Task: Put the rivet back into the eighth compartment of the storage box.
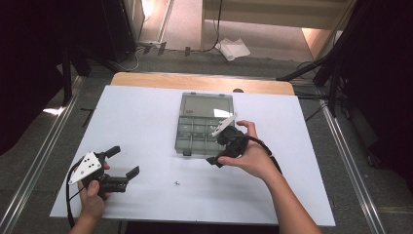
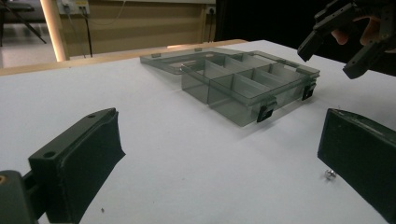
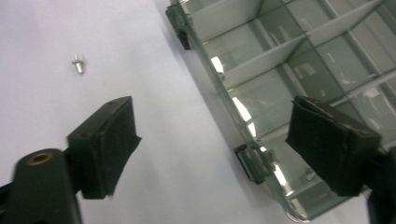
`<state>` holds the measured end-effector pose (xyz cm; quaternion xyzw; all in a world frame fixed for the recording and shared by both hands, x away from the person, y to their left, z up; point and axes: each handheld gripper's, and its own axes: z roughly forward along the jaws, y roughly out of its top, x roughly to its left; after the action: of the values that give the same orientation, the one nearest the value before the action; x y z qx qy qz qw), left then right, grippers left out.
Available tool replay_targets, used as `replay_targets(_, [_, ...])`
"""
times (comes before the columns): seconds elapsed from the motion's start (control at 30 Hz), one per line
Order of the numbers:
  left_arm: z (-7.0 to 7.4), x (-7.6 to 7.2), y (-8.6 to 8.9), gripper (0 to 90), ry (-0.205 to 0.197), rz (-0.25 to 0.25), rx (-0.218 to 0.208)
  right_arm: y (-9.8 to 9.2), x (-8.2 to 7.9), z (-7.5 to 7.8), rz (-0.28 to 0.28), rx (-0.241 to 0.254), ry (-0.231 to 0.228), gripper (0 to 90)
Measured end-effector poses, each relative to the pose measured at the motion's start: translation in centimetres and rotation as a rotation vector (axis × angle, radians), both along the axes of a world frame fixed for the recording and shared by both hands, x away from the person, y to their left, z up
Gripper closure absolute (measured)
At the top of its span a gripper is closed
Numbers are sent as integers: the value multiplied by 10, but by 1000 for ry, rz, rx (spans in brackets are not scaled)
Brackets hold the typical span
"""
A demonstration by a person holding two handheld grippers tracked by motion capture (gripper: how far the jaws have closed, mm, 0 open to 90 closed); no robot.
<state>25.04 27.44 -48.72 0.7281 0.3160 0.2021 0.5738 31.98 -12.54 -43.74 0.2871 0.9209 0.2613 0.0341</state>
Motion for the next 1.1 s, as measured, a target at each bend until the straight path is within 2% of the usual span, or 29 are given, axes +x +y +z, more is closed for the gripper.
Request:
replay_targets(0.13, [0, 0, 0, 0, 0, -1, 0, 8, -4, -2, 13, -4, 3, 126])
replay_targets(0.2, [0, 0, 0, 0, 0, 0, -1, 12, -5, -3, 16, -7, 7, 83])
replay_targets(0.3, [0, 0, 0, 0, 0, -1, -1, 17, -7, -4, 28, -13, 20, 74])
replay_targets(0.5, [0, 0, 0, 0, 0, -1, -4, 28, -11, -7, 39, -22, 25, 2])
replay_targets(0.77, [0, 0, 0, 0, 0, -1, -4, 41, -19, -9, 60, -49, 13, 0])
replay_targets(1.1, [0, 0, 0, 0, -1, -1, -5, 56, -25, -14, 105, -45, 30, 0])
